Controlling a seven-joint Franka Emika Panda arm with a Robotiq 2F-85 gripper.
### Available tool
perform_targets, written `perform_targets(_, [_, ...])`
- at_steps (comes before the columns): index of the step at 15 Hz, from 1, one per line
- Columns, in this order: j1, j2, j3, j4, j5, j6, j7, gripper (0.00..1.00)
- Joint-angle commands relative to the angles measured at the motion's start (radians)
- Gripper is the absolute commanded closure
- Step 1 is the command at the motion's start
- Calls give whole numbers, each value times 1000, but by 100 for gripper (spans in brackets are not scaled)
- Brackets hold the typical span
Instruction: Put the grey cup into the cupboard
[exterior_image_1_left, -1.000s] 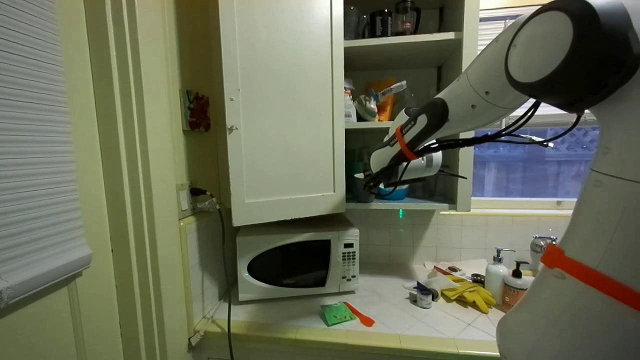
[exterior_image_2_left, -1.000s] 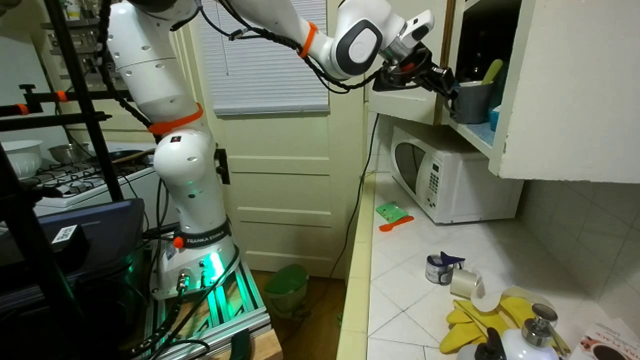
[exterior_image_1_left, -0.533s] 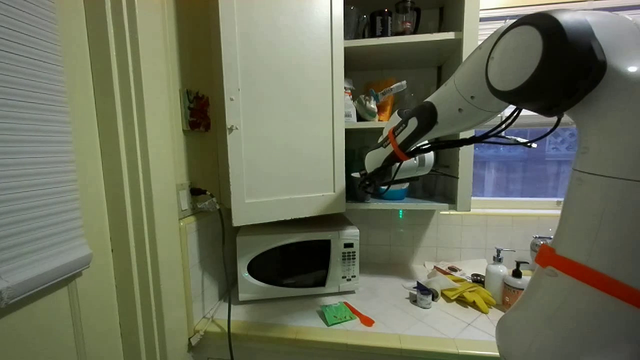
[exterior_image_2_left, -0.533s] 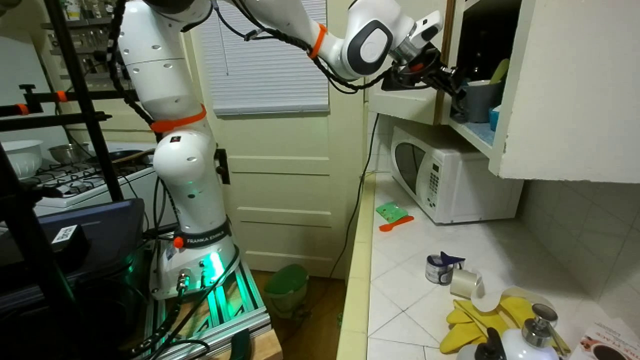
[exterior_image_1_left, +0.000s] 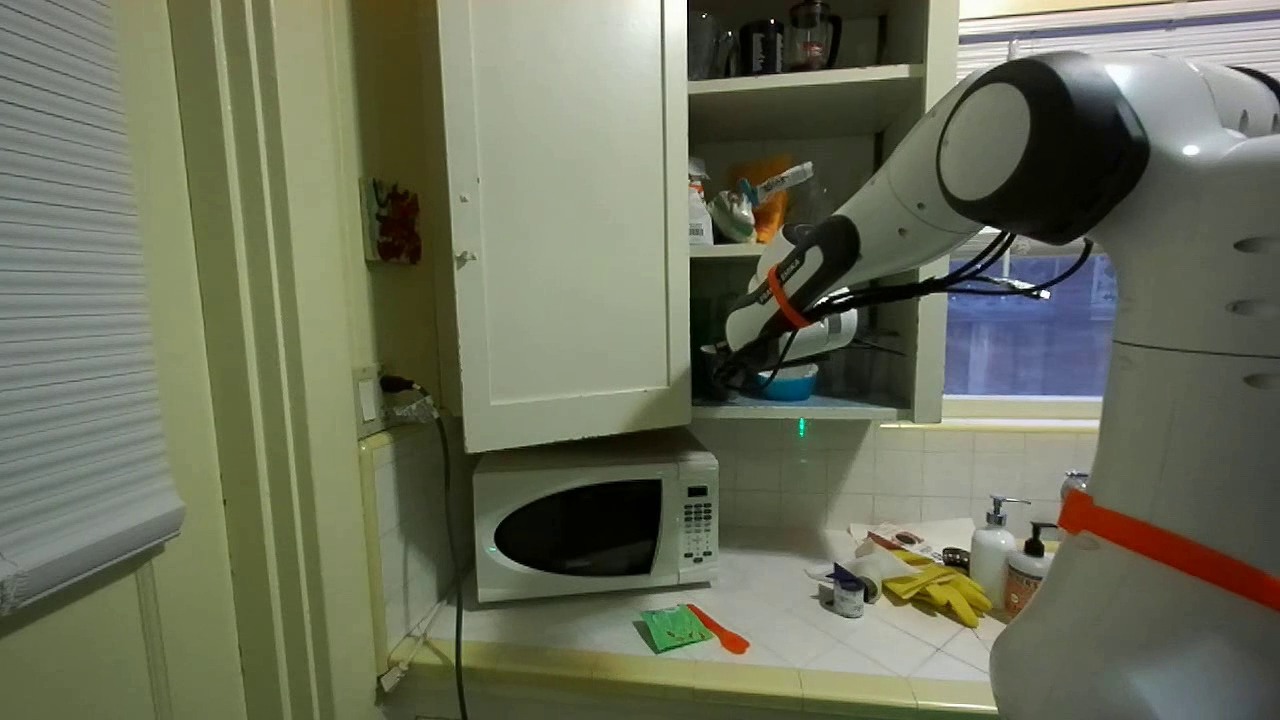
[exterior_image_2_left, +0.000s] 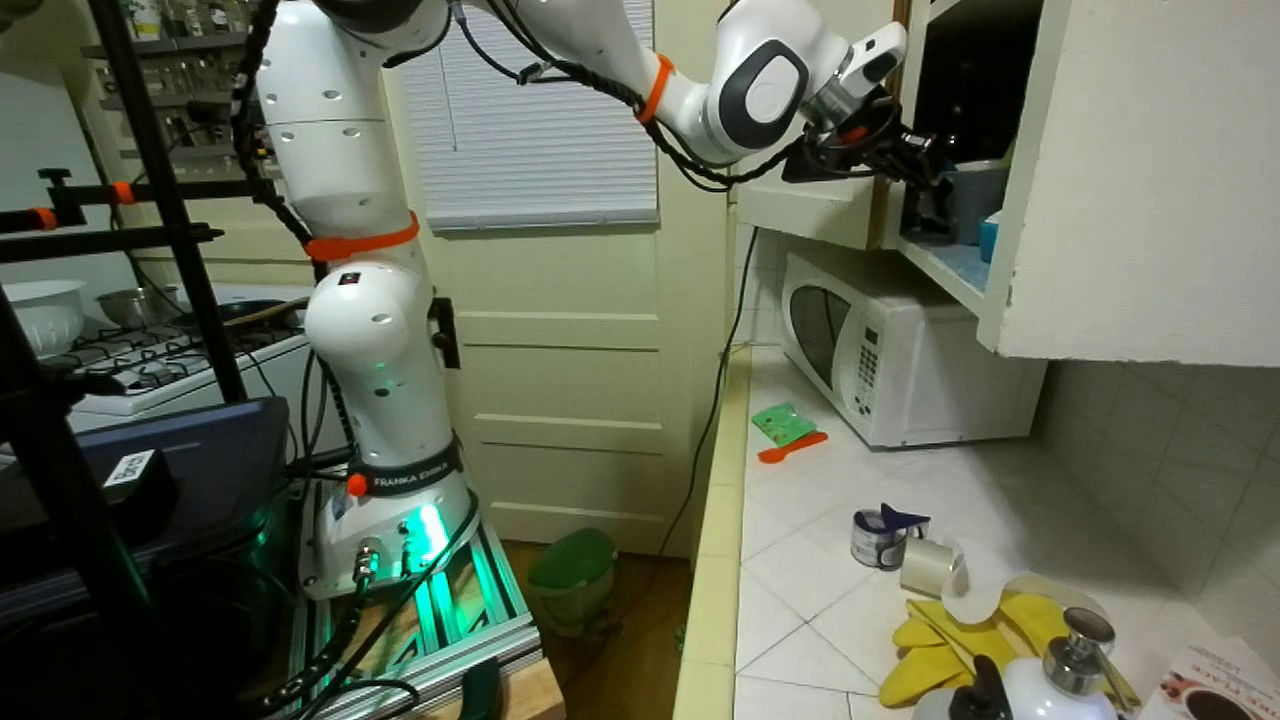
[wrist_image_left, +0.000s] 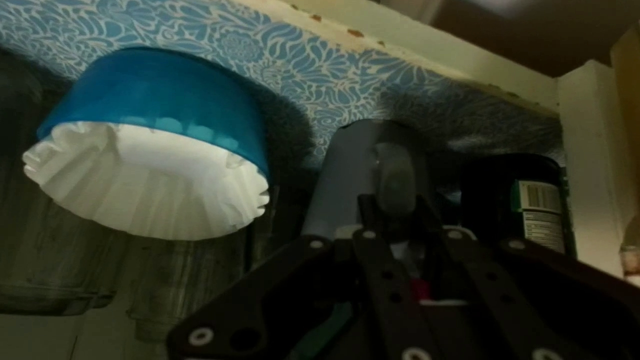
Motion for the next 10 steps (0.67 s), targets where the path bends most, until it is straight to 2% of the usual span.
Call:
perform_targets(1, [-11, 14, 5, 34, -50, 1, 54, 95])
perform_targets(2, [-10, 16, 5, 35, -59, 0, 64, 95])
perform_targets(3, [-9, 16, 5, 37, -67, -1, 70, 85])
perform_targets(4, [-9, 16, 4, 37, -76, -2, 79, 56])
perform_targets(5, [-9, 16, 4, 37, -82, -3, 86, 56])
perform_targets(6, [-8, 16, 4, 41, -87, -3, 92, 50])
perform_targets(10, [-6, 11, 5, 54, -102, -12, 109, 19])
